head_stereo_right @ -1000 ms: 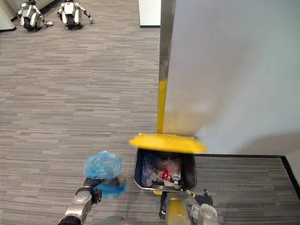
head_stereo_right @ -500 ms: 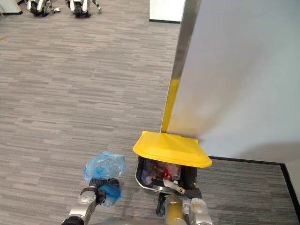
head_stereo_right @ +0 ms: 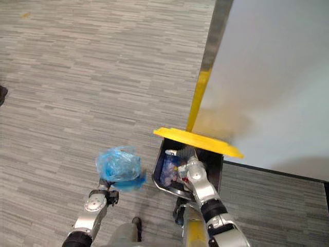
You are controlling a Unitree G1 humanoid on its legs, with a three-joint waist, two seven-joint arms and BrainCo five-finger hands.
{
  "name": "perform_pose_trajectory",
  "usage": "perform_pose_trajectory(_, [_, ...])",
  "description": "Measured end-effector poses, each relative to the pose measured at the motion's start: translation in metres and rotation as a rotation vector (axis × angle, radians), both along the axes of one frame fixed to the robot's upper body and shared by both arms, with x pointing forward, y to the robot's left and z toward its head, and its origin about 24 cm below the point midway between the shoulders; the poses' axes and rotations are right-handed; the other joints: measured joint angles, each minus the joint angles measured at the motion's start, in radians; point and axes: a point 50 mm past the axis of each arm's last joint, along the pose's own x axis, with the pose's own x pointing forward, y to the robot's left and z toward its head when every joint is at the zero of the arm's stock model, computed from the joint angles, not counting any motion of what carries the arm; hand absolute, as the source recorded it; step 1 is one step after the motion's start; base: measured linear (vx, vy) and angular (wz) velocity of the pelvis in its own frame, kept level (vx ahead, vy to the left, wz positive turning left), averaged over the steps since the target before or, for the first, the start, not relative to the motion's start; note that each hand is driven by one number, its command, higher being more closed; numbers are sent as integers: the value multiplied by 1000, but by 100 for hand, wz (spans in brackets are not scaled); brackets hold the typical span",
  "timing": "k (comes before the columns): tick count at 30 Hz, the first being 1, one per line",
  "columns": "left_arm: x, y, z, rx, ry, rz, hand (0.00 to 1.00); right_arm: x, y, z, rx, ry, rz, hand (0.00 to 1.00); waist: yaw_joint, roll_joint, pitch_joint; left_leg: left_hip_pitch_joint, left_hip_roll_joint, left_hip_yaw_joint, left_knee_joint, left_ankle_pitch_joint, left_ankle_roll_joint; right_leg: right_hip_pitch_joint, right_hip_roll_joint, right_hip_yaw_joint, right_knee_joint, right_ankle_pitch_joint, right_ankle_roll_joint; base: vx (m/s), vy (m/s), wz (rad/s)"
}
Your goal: Gather rubbish on tea table into small bin, then transfer packed bag to large trash can.
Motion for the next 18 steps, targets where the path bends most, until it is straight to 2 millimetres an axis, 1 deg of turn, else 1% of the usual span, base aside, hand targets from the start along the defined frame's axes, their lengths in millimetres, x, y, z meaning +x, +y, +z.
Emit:
perform_pose_trajectory(1, [2,1,6,-12,-31,3,100,10,-3,13,-26,-43,9,0,2,0,13,-1,2,0,0,0,0,0,10,17,-12,11,1,-81,-29,-10])
perform_pose_trajectory(2, [3,1,7,-17,-39,0,100,13,-4,18,-36,-60,11,0,1,0,14,-3,2,0,0,0,0,-1,11,19,-18,18,-6,-69,-30,-13])
perform_pose_trajectory(4, [6,0,14,-22,-72,-18,100,27,-10,39,-72,-123,13,0,1,2,23,-8,9,1,-1,3,-4,-2,24,21,-32,28,-8,-6,-27,-9])
perform_pose_trajectory(5, [6,-1,15,-24,-79,-24,100,30,-11,44,-81,-137,12,0,1,1,25,-8,12,2,-2,5,-6,-2,27,22,-35,30,-10,23,-31,-8])
perform_pose_trajectory(7, [10,-2,22,-36,-112,-36,100,40,-22,62,-124,-183,0,0,-1,-1,40,-4,17,-1,-16,20,-22,-2,34,21,-39,40,-25,46,-25,-2])
perform_pose_trajectory(10, [11,-2,25,-43,-125,-41,100,44,-30,68,-147,-191,-12,0,-1,-2,47,-4,17,-5,-19,23,-24,-2,34,18,-37,42,-27,33,-2,3])
perform_pose_trajectory(13, [12,-3,27,-36,-131,-77,100,46,-37,65,-168,-171,-25,0,-3,-2,47,-4,17,-14,-14,23,-24,5,33,13,-36,43,-27,17,8,8])
perform_pose_trajectory(15, [17,-1,36,-21,-168,-103,100,50,-45,65,-191,-156,-40,0,-6,-5,60,-4,16,-27,-5,17,-16,19,33,3,-41,44,-21,-30,-4,15])
perform_pose_trajectory(17, [22,-3,46,-9,-207,-127,100,51,-50,68,-206,-162,-48,0,-5,-9,72,-10,16,-38,-4,17,-17,24,31,-7,-50,37,-11,-44,-17,20])
perform_pose_trajectory(18, [26,-4,54,8,-238,-157,100,53,-51,72,-213,-172,-49,0,-9,-6,89,-11,19,-57,-4,18,-17,40,46,1,-79,44,-2,-44,-27,25])
